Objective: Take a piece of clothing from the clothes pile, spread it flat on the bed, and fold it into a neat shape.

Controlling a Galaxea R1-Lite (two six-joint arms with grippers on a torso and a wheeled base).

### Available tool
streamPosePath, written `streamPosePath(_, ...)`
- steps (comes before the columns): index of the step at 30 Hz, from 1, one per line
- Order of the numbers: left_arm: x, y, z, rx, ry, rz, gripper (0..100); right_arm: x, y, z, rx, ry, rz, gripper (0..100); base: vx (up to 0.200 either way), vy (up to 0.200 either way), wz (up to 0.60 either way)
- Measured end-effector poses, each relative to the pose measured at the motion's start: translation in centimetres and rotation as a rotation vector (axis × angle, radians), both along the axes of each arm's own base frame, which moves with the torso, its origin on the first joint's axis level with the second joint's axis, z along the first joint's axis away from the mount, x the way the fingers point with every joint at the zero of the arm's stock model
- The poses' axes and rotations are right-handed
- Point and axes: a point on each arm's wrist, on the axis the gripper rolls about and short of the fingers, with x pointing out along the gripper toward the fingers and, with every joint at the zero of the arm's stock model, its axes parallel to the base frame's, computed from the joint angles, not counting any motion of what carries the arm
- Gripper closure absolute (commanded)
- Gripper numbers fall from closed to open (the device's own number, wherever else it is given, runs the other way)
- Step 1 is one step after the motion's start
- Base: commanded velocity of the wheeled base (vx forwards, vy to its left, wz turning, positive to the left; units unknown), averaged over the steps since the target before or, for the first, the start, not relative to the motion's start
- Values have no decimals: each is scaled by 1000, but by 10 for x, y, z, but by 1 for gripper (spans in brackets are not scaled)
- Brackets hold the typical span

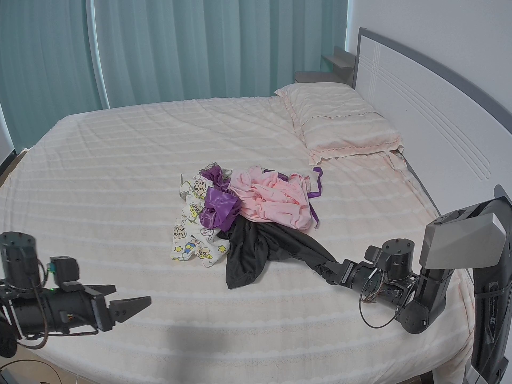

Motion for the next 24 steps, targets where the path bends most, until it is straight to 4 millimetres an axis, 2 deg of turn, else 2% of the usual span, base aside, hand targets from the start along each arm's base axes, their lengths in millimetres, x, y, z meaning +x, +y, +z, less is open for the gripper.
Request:
streamPosePath(9,78,-53,-36,-10,179,76,0,-7,-2,-1,19,20,-6,100,0,0,0)
streamPosePath(16,139,-106,-80,0,232,134,0,-10,0,-2,28,25,-1,100,0,0,0)
streamPosePath(20,167,-132,-103,-19,235,163,0,-11,1,-2,29,27,-1,100,0,0,0)
streamPosePath(24,186,-150,-126,-29,241,181,0,-12,1,-2,28,30,-1,100,0,0,0)
